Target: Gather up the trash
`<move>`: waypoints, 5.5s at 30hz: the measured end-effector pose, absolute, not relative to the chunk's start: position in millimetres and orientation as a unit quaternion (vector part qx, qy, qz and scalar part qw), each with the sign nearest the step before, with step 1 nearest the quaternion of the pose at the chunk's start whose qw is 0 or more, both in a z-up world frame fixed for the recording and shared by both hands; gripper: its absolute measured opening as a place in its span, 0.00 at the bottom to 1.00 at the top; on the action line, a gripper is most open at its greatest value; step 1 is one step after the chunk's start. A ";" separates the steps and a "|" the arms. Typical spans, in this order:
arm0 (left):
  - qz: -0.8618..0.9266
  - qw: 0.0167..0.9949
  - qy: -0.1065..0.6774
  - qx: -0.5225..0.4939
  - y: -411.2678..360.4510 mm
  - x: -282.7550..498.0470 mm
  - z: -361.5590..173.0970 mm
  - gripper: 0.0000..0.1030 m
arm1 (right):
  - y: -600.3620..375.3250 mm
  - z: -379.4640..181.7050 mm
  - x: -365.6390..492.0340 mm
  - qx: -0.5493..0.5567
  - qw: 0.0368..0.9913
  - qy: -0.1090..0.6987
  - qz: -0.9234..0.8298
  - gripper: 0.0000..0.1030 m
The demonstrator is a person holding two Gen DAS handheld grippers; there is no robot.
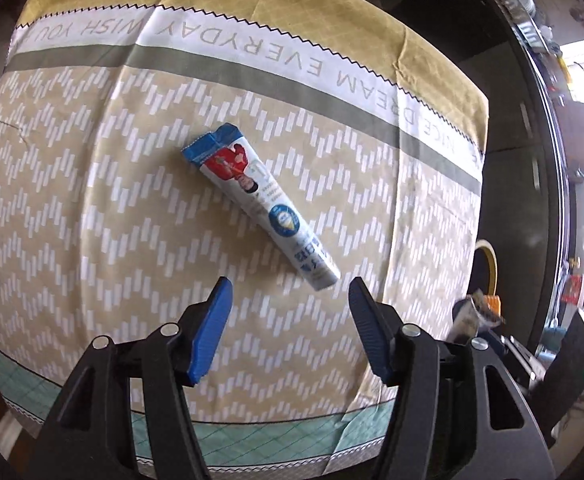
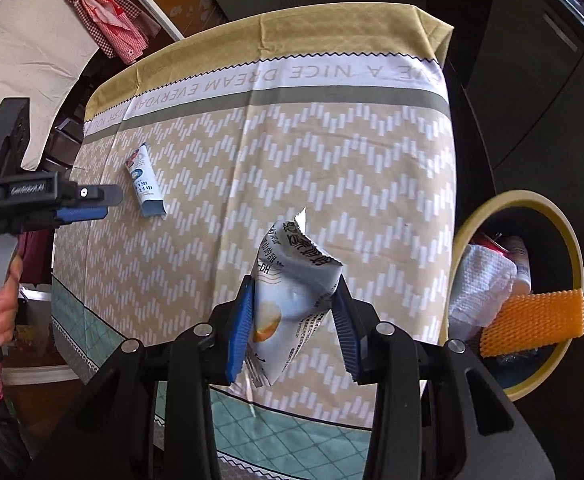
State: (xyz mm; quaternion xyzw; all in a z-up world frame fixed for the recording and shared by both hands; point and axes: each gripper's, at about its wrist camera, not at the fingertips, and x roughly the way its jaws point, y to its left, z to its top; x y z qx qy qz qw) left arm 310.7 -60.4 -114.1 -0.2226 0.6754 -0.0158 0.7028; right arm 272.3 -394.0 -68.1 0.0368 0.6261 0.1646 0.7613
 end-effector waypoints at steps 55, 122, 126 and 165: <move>-0.211 0.725 0.655 0.017 -288.3 266.0 -50.1 0.19 | -622.1 -48.5 199.0 0.086 0.832 0.549 0.005 0.52; -0.012 0.973 0.231 0.007 -20.2 -62.4 11.5 0.94 | -427.9 9.0 -73.8 -0.003 0.954 0.296 0.036 0.96; -0.015 0.972 0.233 0.004 -20.5 -63.1 11.5 0.94 | -429.7 6.9 -78.2 -0.007 0.954 0.298 0.030 0.96; -0.012 0.973 0.229 0.004 -22.8 -68.0 11.6 0.94 | -431.6 12.1 -75.3 -0.009 0.956 0.292 0.031 0.96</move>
